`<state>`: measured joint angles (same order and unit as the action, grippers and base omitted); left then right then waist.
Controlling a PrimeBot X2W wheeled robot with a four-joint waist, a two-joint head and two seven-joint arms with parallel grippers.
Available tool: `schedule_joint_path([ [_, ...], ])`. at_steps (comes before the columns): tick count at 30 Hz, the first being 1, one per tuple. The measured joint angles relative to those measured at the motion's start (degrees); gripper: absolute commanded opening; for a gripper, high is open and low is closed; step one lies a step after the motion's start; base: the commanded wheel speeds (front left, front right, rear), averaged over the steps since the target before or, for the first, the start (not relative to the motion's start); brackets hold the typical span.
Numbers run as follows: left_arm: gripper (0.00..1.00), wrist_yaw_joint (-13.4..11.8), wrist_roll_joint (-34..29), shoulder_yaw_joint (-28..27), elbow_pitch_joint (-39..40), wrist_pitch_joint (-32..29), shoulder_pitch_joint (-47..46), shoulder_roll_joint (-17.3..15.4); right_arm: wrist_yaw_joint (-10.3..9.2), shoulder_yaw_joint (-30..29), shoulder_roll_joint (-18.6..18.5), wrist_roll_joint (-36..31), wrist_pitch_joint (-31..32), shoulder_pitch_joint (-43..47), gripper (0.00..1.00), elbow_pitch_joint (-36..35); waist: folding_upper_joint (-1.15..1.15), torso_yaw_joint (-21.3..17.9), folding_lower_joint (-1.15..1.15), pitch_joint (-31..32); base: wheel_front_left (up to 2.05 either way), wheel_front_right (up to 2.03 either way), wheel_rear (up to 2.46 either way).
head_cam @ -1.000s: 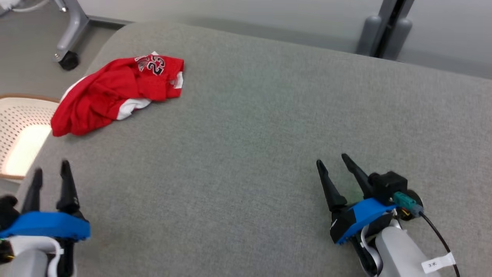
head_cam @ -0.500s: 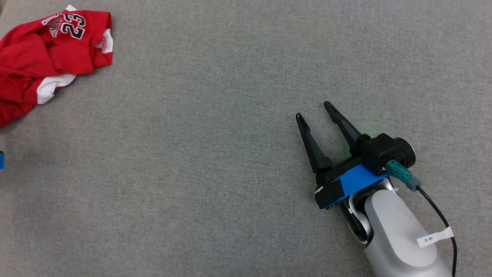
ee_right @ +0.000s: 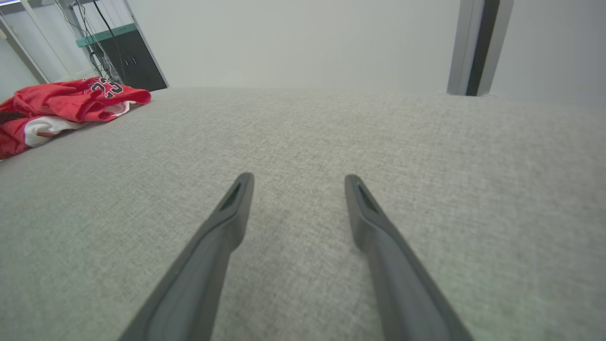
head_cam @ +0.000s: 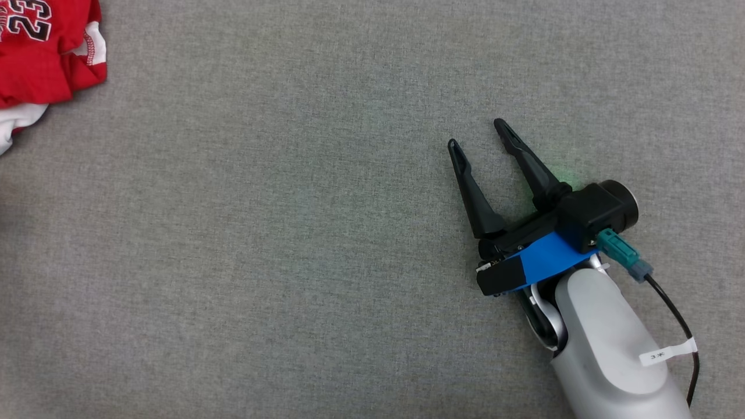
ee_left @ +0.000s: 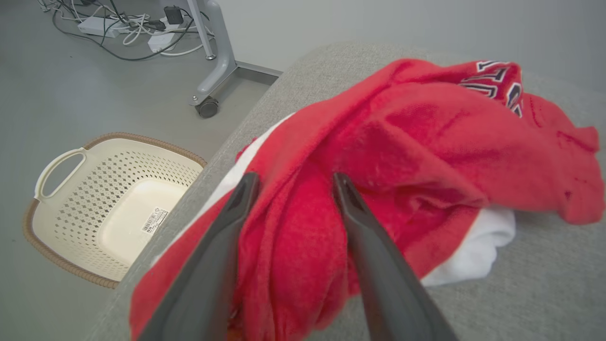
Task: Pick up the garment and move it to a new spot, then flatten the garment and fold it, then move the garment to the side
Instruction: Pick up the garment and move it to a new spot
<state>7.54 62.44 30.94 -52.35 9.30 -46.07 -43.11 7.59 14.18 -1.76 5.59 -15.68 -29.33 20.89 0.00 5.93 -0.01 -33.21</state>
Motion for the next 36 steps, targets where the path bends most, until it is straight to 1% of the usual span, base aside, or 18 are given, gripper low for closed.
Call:
schedule_joint_path([
  [3, 0.00, 0.0, 1.0, 1.4, -1.1, 1.0, -0.8, 0.0, 0.00, -0.1, 0.0, 0.0, 0.0, -0.2, 1.00, -0.1, 0.00, -0.1, 0.00, -0.2, 0.00, 0.00, 0.00],
  [6, 0.00, 0.0, 1.0, 2.8, -1.1, 3.4, -1.9, -0.1, 0.00, -0.4, 0.0, 0.0, 0.0, -0.3, 1.00, 0.1, 0.00, 0.0, 0.00, 0.0, 0.00, 0.00, 0.00],
  [10, 0.00, 0.0, -1.0, 3.9, 2.3, 5.5, -4.4, -1.5, 0.00, -1.4, -0.1, 0.5, 0.1, -0.3, 1.00, 1.0, 0.00, 0.4, 0.01, 1.3, 0.00, 0.00, 0.00],
  [11, 0.00, 0.0, -2.2, 3.4, 4.0, 5.5, -5.2, -1.9, 0.00, -1.6, -0.2, 0.7, 0.1, -0.1, 1.00, 1.3, 0.00, 0.5, 0.02, 1.8, 0.00, 0.00, 0.00],
  [13, 0.00, 0.0, -5.5, 0.5, 8.5, 5.6, -6.8, -2.5, -0.01, -2.1, -0.4, 1.3, 0.2, 0.3, 1.00, 1.8, 0.00, 0.7, 0.02, 2.9, 0.00, 0.00, 0.00],
  [16, 0.00, 0.0, -10.8, -3.8, 14.9, 5.7, -6.6, -1.8, -0.04, -2.5, -0.9, 3.1, 0.5, 1.9, 1.00, 2.3, 0.00, 0.9, 0.03, 5.1, 0.00, 0.00, 0.00],
  [20, 0.00, 0.0, -15.9, -7.9, 23.1, 5.7, -3.2, 2.0, -0.09, -2.4, -1.0, 5.3, 0.5, 4.9, 1.00, 2.9, 0.00, 0.5, 0.02, 8.5, 0.00, 0.00, 0.00],
  [25, 0.00, 0.0, -19.1, -8.7, 30.6, 5.7, 1.6, 7.1, -0.09, -2.1, -1.0, 8.1, 0.5, 8.3, 1.00, 3.2, 0.00, -1.2, 0.02, 12.8, 0.00, 0.00, 0.00],
  [30, 0.00, 0.0, -20.9, -7.4, 35.0, 5.7, 6.7, 12.7, -0.10, -2.1, -1.0, 10.0, 0.5, 11.9, 1.00, 3.1, 0.00, -4.2, 0.01, 16.6, 0.00, 0.00, 0.00],
  [36, 0.00, 0.0, -22.5, -2.7, 36.6, 5.7, 12.2, 21.0, -0.10, -2.2, -1.0, 11.0, 0.5, 15.0, 1.00, 2.7, 0.00, -8.1, 0.00, 20.6, 0.00, 0.00, 0.00],
])
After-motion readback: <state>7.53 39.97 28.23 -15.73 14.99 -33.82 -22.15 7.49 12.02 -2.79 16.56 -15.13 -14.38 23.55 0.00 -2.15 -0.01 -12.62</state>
